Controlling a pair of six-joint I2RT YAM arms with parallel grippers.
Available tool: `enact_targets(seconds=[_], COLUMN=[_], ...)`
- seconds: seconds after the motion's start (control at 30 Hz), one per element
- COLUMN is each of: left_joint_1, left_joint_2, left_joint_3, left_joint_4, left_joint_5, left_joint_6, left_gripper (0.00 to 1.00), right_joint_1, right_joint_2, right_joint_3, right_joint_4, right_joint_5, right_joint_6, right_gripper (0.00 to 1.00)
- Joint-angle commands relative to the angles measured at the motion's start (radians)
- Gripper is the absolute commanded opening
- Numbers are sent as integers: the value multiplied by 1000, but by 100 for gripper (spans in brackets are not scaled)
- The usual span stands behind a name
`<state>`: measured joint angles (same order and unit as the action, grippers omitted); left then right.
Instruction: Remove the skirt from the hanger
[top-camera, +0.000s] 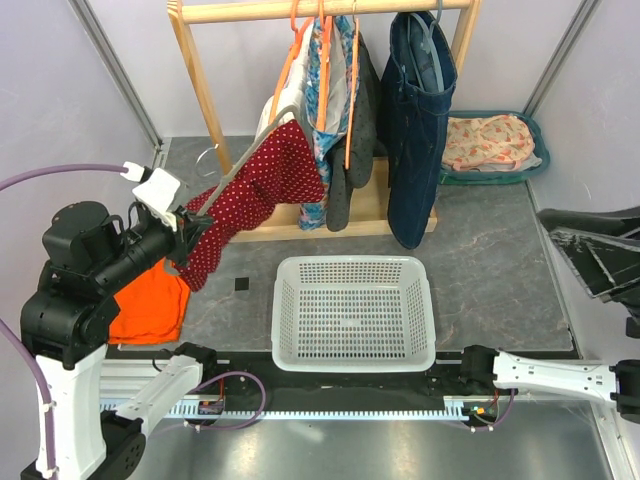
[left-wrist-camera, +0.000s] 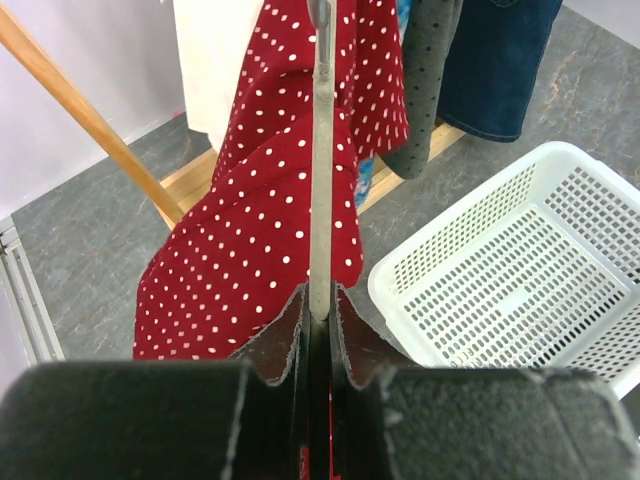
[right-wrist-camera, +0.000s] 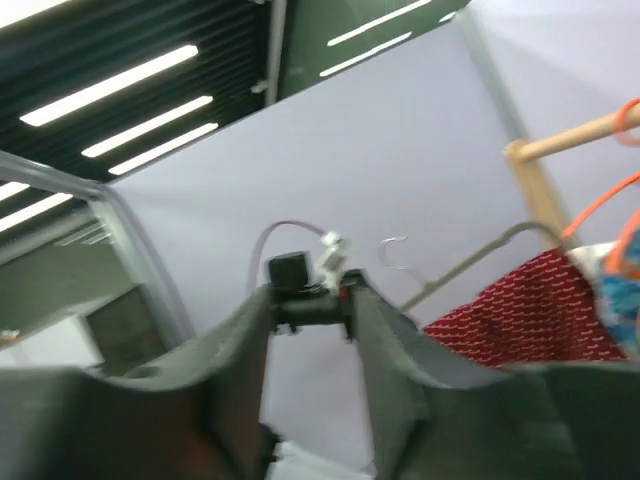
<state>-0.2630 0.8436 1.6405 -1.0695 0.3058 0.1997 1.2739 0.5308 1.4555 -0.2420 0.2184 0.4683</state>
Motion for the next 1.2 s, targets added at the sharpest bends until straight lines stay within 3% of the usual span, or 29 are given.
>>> enact_targets(seconds=[0.0, 0.07, 0.1, 0.23, 0.47, 0.77, 1.17], left_joint_1=[2, 2, 2, 2, 2, 2, 2], left_joint_2=[0, 5, 6, -3, -11, -6, -9], left_joint_3=[36, 44, 48, 45, 32, 41, 59], left_joint_4=[79, 72, 68, 65, 62, 59, 43], left_joint_5=[16, 18, 18, 18, 26, 62, 75], left_joint_6=[1, 6, 6, 9, 12, -6, -11], left_gripper=[6, 6, 6, 6, 6, 7, 7], right_joint_1=[2, 1, 2, 70, 117, 116, 75], right_joint_2=[148, 254, 372, 570, 696, 771, 943], right_joint_3=[-107, -115, -104, -57, -18, -87, -20], right_joint_4=[-98, -135, -144, -113, -68, 58, 219], right_joint_5=[92, 56, 38, 61, 156, 271, 355], right_joint_6=[-81, -102, -111, -253, -387, -461, -600], right_gripper=[67, 72, 78, 98, 98, 98, 95])
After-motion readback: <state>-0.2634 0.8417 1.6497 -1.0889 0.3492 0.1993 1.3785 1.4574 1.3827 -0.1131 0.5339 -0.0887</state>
